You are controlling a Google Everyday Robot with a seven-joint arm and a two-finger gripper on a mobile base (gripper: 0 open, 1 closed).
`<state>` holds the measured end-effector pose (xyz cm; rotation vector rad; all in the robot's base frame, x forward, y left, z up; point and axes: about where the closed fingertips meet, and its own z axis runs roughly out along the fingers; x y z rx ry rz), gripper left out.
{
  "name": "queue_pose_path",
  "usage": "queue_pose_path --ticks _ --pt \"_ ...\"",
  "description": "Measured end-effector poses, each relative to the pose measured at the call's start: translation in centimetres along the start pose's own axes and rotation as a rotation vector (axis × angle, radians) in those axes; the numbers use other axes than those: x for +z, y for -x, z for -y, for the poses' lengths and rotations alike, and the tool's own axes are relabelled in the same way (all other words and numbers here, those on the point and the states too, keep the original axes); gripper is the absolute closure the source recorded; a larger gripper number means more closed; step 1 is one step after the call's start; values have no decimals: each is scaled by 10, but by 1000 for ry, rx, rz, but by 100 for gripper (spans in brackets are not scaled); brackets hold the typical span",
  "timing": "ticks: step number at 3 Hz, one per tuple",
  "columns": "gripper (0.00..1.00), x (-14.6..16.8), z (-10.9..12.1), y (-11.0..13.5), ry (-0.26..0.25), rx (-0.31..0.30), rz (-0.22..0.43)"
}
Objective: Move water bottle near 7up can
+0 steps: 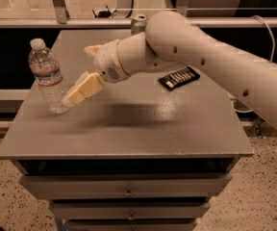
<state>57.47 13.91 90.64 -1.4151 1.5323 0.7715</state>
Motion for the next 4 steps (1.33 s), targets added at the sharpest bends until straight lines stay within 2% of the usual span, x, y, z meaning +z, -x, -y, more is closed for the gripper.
queue_pose_path --ticks 2,3,4 --pt "0 49 -6 25 16 33 158" --pt "9 61 -11 35 28 58 206" --pt "31 65 -14 39 32 78 234"
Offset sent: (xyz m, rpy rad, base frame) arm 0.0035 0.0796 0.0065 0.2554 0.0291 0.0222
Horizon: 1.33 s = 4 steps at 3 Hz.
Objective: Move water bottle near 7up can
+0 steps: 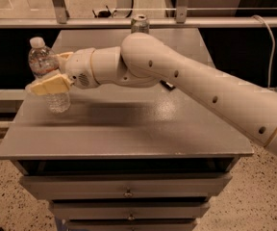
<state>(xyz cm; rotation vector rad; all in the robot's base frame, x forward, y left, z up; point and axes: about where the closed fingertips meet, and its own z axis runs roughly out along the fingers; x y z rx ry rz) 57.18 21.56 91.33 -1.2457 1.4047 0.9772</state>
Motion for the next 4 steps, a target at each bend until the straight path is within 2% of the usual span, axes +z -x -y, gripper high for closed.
queue_pose_path --ticks 1,2,3,4 --pt "55 -14 2 1 -29 7 -1" --pt "86 -65 25 21 -139 -75 -67" --pt "100 -113 49 43 -246 -174 -118" --pt "100 -120 53 46 -262 -187 -126"
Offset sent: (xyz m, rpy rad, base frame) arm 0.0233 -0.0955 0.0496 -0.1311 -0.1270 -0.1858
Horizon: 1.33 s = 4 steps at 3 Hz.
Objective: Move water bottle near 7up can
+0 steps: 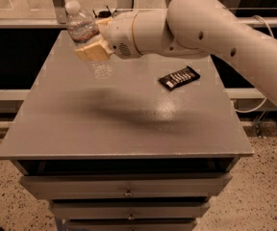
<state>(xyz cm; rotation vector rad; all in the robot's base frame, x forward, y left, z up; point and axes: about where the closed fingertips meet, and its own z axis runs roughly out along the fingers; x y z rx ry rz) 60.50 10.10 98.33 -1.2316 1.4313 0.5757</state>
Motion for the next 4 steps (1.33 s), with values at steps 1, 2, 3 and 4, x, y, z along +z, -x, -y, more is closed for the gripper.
queue_pose_path --ticks 1,2,3,4 --pt "100 -2 3 1 -12 -2 7" --pt "100 -21 39 -13 -86 -14 23" --pt "100 -43 87 -37 -160 -26 27" --pt "100 -61 141 -67 -236 -20 30"
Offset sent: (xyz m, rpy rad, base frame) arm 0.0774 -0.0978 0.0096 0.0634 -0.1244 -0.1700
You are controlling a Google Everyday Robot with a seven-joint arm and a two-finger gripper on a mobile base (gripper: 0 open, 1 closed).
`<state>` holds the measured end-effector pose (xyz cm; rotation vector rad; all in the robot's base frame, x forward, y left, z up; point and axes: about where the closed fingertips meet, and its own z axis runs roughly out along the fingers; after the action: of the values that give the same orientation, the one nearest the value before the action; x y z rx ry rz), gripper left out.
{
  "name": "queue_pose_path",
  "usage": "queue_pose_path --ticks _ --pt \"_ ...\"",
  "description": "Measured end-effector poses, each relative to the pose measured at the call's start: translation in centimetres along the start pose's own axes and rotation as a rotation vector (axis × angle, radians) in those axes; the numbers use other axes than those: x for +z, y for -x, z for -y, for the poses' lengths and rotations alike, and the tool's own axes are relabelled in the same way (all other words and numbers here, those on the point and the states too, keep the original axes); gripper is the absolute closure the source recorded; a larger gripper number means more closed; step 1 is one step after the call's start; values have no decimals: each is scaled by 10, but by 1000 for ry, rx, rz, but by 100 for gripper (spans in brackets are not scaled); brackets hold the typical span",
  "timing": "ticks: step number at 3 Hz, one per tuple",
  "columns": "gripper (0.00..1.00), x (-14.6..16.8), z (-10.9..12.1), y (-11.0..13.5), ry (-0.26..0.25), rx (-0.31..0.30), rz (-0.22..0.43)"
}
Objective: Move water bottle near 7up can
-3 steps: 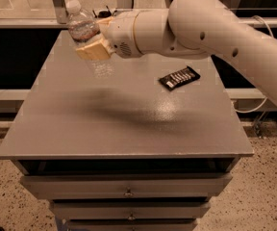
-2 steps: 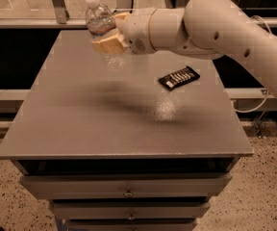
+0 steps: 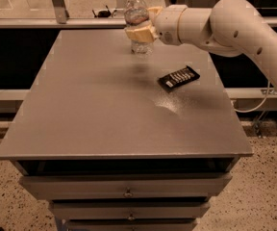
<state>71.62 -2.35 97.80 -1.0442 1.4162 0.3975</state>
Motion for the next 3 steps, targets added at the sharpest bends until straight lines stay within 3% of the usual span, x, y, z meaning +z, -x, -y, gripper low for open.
queue_pose_path --ticks 1,2,3 --pt "100 3 42 -32 -58 30 2" --pt "100 3 69 -60 -100 65 -7" --pt "85 -1 85 -78 -128 101 -11"
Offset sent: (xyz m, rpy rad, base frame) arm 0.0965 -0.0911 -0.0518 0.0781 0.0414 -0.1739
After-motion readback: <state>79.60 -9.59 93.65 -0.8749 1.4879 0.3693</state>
